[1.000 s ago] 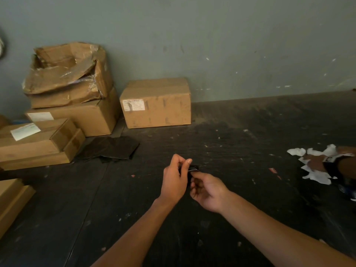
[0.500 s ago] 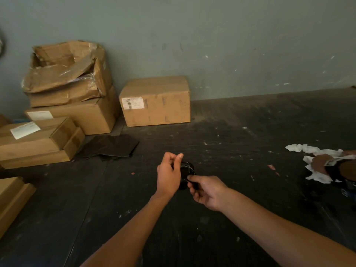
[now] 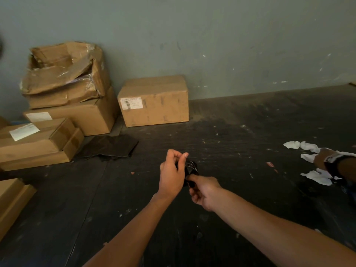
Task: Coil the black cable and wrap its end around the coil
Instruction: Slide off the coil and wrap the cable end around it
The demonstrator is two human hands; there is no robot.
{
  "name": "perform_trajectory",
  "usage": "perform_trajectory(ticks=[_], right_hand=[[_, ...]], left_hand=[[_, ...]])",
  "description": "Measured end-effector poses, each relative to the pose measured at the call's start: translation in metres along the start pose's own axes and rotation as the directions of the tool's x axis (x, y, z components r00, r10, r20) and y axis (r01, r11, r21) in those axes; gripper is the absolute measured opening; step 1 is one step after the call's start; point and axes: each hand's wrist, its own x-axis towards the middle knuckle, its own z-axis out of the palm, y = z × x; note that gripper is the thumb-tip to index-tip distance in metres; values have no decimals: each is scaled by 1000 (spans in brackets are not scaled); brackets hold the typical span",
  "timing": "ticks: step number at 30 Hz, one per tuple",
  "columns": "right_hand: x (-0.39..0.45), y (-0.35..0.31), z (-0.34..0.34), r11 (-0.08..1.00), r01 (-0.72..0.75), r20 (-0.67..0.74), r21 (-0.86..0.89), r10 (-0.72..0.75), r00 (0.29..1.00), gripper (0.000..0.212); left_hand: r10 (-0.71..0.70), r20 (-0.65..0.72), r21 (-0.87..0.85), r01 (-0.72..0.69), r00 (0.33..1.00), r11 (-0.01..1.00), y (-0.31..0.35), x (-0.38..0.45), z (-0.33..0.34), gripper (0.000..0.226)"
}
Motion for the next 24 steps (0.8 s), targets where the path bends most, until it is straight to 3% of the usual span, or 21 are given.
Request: perform_trajectory(ticks=[3, 9, 14, 18, 24], right_hand=[[-2, 1, 2, 1000, -4, -3, 12, 4, 1000, 14], [-7, -3, 6, 964, 18, 26, 264, -25, 999, 15], [-10, 2, 4, 890, -49, 171, 453, -33, 985, 22], [-13, 1, -2, 868, -106, 313, 484, -59, 948, 27], [-15, 1, -8, 865, -79, 420, 495, -160, 893, 23]], left_hand=[[13, 40, 19, -14, 999, 1000, 1, 1, 0, 8], [-52, 61, -18, 53, 997, 998, -2, -5, 0, 7], [-53, 32, -45, 54, 998, 998, 1, -5, 1, 9], [-18, -33, -13, 17, 999, 1000, 0, -5, -1, 9], [120, -148, 129, -101, 982, 987, 4, -1, 3, 8]])
